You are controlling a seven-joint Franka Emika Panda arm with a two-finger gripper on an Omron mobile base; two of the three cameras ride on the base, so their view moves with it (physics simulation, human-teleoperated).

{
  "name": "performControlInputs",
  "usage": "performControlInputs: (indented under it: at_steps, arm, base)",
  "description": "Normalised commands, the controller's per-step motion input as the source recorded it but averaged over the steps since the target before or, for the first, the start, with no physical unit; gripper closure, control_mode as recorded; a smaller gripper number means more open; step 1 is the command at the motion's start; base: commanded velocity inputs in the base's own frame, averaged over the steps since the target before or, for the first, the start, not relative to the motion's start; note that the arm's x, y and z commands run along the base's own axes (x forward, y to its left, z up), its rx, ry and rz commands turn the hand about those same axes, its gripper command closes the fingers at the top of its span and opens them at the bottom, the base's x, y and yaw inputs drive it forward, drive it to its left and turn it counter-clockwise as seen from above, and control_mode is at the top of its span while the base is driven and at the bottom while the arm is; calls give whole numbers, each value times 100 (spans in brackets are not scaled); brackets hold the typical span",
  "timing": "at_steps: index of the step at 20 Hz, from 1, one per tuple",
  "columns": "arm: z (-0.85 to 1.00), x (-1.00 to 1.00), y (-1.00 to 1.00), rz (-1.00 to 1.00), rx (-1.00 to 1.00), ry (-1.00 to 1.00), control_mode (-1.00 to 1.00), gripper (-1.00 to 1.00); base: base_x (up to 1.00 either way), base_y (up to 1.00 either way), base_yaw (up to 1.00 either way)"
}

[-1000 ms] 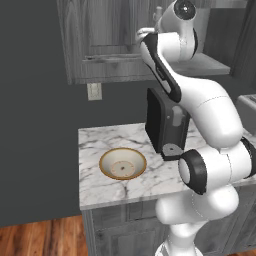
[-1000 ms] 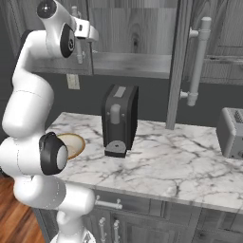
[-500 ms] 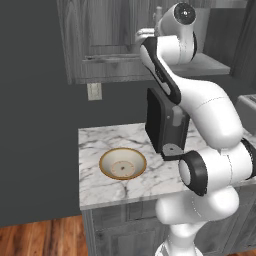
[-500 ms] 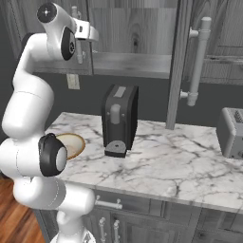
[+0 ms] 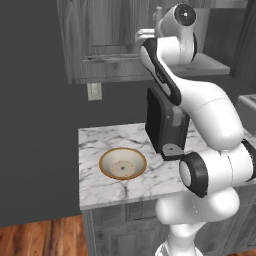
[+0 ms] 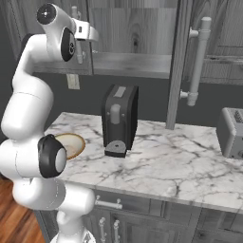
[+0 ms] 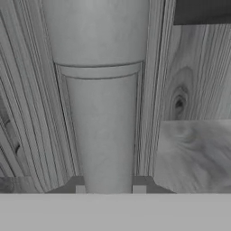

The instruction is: Open the cabinet and setup a tea strainer by placing it in the bowl upright.

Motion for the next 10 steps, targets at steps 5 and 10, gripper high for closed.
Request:
performControlInputs:
  at_steps: [5,10]
  arm:
    - [0,-31,0,-9,0,0,-100,100]
    - [0,-59,8,-10,-2,0,-100,100]
  base:
    - [0,0,0]
    - [0,0,0]
